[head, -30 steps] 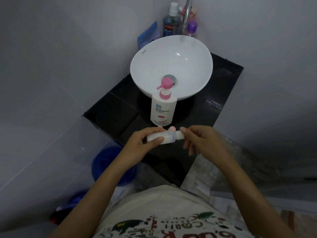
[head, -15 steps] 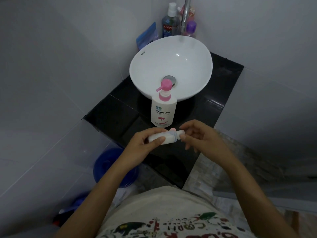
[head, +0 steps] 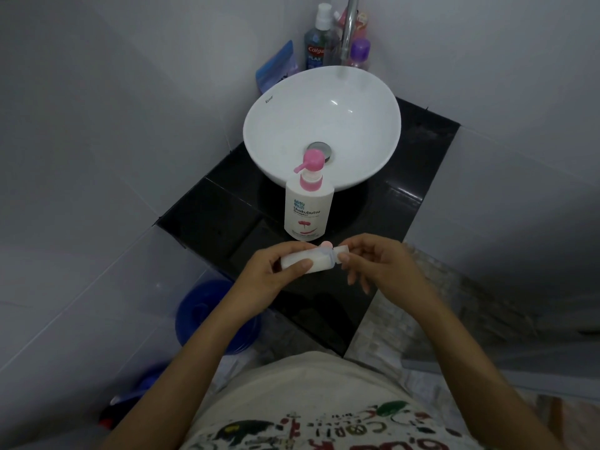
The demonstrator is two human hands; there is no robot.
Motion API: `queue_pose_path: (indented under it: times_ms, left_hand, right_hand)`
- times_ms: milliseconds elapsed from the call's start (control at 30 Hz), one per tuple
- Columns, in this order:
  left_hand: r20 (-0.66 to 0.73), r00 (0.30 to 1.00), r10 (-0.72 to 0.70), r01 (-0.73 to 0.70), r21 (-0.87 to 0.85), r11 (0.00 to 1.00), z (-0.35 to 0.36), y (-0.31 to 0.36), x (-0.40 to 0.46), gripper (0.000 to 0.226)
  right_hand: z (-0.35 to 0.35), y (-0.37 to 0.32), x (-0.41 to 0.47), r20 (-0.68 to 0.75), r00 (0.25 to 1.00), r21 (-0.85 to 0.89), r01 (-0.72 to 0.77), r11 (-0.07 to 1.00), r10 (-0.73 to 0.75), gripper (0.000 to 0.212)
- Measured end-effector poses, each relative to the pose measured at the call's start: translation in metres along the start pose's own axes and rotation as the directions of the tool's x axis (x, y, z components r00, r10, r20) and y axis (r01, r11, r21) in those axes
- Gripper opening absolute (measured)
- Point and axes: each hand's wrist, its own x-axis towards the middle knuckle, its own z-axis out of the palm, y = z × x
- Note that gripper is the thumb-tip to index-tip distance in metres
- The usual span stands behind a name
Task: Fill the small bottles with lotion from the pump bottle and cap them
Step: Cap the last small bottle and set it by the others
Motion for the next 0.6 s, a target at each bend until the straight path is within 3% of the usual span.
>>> queue_pose_path:
  times_ms: [333,600]
  left_hand:
    - [-0.077,0.997,0.031,-0.02,0.139,0.99,0.003,-0.003,-0.002,0.037]
    - [-0.101,0.994,0.032,-0.013,0.188,0.982,0.001,-0.01,-0.001,0.044]
  right_hand:
    - [0.022,0.005,0.0,-0.147,0.985,0.082,-0.082,0.993,0.093,0.019]
    - [0.026,0.007,0.003,-0.172,0.979,0.091,-0.099,0.991,0.113,0.018]
